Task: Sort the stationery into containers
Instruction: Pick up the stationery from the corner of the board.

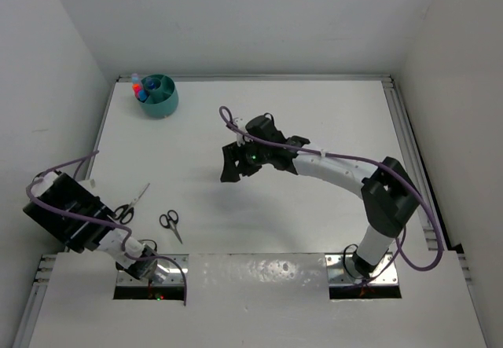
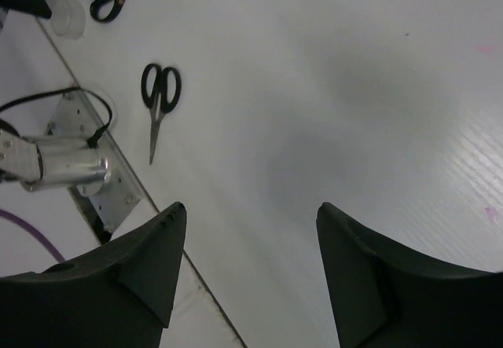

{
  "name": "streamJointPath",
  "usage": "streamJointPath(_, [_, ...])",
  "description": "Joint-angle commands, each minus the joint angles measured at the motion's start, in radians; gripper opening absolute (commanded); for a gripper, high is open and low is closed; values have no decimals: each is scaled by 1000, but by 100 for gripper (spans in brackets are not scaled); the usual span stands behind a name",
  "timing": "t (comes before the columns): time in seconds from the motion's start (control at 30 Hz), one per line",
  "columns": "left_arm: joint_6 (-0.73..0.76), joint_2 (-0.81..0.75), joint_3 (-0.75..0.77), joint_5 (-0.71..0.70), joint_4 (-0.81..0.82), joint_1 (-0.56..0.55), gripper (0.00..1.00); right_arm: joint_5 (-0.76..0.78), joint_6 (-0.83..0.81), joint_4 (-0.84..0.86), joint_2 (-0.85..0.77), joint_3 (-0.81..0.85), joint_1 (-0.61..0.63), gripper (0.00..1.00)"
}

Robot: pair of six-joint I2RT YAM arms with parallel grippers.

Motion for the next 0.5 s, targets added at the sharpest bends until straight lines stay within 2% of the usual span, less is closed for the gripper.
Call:
streamJointPath(0.0, [28,32,32,4,73,21,47,68,92,108,2,5,-30,66])
streamJointPath(0.1, [18,78,42,23,110,22,47,90,95,62,33,28,-28,75])
streamJointPath(0.23, [1,100,63,95,116,21,44,110,92,42,27,22,-27,76])
streamJointPath(0.3, [4,106,55,127,118,21,37,131,89,30,16,14,-24,76])
streamJointPath(0.47, [16,140,13,110,168,21,8,171,79,22,-7,-10,-24,77])
